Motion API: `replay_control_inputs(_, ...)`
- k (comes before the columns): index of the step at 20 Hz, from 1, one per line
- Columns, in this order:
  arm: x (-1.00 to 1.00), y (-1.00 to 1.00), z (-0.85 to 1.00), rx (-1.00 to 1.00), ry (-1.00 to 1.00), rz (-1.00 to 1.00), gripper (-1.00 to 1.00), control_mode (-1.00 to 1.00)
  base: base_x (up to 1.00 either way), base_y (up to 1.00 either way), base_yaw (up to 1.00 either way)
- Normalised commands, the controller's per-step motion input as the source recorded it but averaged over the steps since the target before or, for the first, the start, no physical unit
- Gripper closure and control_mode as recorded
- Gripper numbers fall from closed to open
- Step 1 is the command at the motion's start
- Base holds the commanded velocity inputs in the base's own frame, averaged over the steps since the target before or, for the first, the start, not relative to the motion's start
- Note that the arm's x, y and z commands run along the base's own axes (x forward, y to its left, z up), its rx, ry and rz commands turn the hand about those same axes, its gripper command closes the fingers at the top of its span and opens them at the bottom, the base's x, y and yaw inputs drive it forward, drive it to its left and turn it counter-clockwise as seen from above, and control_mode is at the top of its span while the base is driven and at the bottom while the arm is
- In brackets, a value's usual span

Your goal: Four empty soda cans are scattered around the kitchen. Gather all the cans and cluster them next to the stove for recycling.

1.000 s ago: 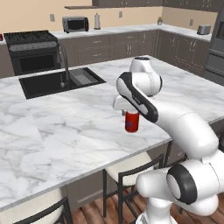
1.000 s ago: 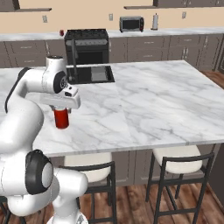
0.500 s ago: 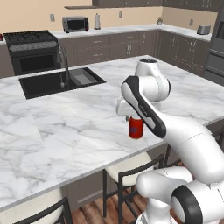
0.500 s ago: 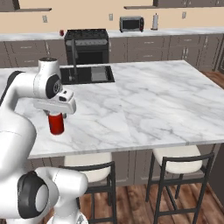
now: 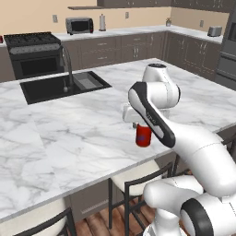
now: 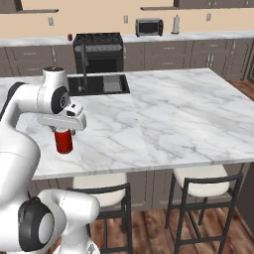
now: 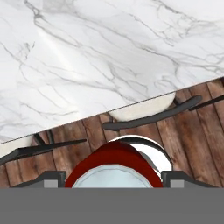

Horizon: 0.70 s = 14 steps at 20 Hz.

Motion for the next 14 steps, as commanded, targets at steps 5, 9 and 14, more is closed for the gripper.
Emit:
replay_control_inputs(5, 0.0, 0.0, 0.0, 0.0, 0.0, 0.0, 1.0, 1.0, -0.52, 0.23, 0.0)
replay_control_inputs(9, 0.0, 0.0, 0.0, 0.0, 0.0, 0.0, 1.0, 1.0, -0.54, 0.48, 0.0)
replay_control_inputs(14, 0.0, 0.0, 0.0, 0.0, 0.0, 0.0, 1.0, 1.0, -0.4, 0.68, 0.0)
